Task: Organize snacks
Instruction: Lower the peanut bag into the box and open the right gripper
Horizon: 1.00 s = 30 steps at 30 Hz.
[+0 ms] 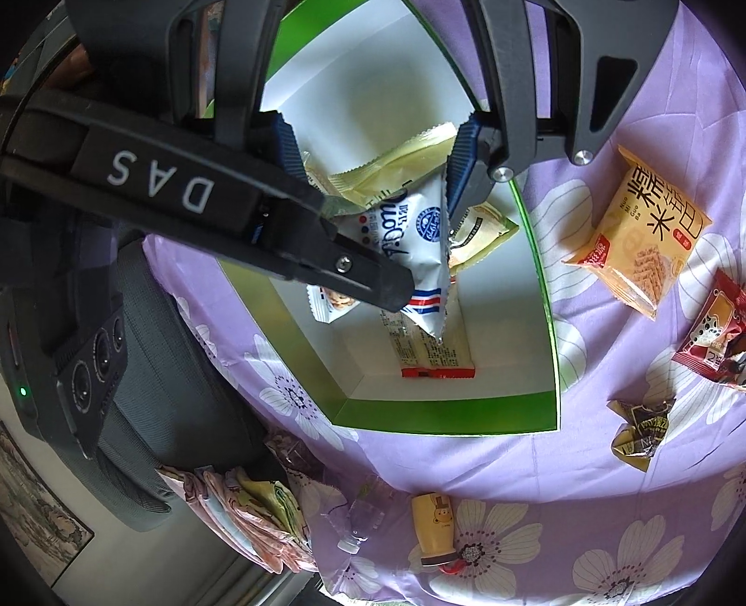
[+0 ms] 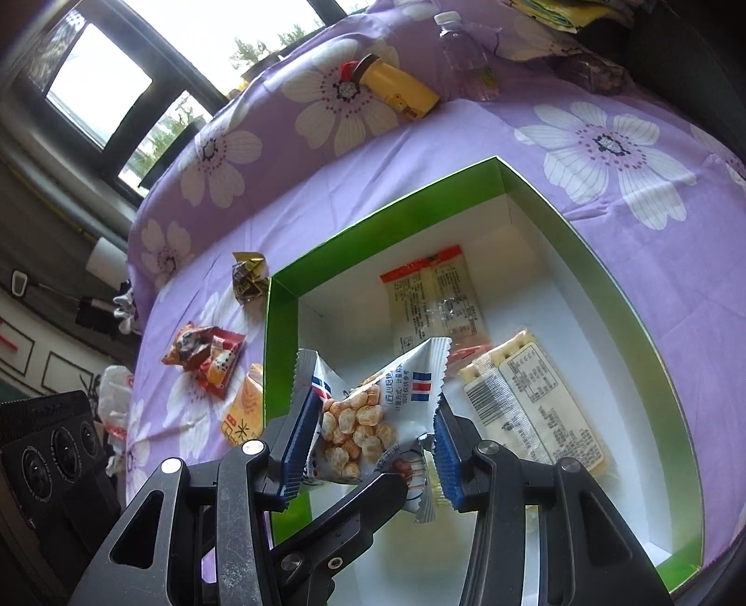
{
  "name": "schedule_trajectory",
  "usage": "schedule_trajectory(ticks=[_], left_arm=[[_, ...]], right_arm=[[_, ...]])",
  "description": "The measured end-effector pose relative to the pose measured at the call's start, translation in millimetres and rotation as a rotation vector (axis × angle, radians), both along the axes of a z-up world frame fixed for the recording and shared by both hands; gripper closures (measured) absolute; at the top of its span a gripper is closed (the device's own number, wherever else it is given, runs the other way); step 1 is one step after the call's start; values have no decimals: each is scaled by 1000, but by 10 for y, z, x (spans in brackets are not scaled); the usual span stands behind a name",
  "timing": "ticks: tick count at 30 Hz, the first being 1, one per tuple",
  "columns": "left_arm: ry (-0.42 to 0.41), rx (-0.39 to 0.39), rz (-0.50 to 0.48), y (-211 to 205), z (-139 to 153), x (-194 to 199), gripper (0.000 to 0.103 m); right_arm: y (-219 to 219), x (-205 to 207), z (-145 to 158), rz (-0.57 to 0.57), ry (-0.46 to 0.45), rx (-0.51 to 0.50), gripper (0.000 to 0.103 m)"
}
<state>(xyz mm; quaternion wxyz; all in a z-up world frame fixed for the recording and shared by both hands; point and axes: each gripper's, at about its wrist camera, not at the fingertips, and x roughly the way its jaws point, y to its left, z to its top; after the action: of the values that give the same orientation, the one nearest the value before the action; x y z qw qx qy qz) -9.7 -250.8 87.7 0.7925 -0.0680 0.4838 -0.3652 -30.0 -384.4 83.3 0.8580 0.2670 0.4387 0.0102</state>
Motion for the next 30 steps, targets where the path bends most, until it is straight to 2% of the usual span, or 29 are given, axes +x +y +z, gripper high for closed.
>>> schedule_trajectory(ticks=[14, 22, 25, 30], left_arm=[[-14, 46, 1, -77, -18, 3, 49], [-1, -3, -6, -17, -7, -25, 48], [13, -20, -7, 21, 17, -27, 48], [-10, -46, -10, 124, 127, -80, 48]], right_arm=[[-74, 25, -66, -17, 21, 17, 55], [-33, 4, -24, -17, 18, -18, 55], [-40, -8, -1, -56, 28, -72, 55], [-69, -60, 87, -103, 17, -133, 55]])
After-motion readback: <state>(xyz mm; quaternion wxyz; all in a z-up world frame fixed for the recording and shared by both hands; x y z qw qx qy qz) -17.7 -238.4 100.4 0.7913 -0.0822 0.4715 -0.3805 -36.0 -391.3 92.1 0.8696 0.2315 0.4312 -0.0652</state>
